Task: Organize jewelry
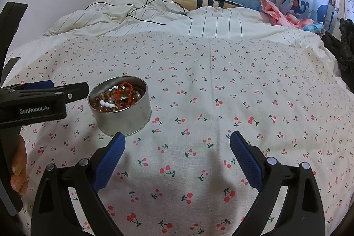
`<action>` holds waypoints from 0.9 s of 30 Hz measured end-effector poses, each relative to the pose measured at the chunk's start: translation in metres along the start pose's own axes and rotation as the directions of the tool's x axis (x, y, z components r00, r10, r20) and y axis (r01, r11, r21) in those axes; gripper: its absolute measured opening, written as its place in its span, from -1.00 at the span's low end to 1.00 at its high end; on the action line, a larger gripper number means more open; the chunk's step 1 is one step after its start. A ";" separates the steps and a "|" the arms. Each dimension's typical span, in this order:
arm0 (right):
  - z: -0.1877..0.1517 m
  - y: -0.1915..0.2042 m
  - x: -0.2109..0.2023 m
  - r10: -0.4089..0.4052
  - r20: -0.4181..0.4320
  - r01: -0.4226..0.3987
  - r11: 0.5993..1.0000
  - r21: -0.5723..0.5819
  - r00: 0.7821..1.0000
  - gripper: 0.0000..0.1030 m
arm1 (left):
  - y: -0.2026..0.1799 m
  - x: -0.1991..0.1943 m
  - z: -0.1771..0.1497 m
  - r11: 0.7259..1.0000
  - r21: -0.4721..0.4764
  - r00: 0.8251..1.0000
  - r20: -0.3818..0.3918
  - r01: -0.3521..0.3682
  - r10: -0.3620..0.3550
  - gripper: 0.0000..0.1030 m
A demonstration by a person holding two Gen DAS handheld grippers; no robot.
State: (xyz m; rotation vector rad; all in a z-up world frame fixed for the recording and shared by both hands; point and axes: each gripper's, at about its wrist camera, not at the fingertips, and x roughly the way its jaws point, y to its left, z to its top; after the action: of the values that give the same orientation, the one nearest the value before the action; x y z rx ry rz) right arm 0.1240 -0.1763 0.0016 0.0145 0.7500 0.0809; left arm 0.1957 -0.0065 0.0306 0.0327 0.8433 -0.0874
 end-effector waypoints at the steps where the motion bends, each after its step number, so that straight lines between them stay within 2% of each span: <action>1: 0.000 0.000 0.000 0.000 0.000 0.000 1.000 -0.001 1.000 0.78 | 0.001 0.000 0.000 1.000 -0.004 1.000 -0.001 -0.003 0.003 0.85; 27: -0.001 -0.005 0.000 -0.032 -0.008 0.032 0.999 0.029 0.999 0.86 | 0.003 -0.003 -0.004 1.000 0.007 1.000 -0.022 -0.018 0.018 0.85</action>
State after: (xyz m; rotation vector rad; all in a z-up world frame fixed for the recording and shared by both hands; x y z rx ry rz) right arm 0.1241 -0.1811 0.0008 0.0298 0.7586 0.0392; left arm 0.1908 -0.0027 0.0296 0.0475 0.8649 -0.0726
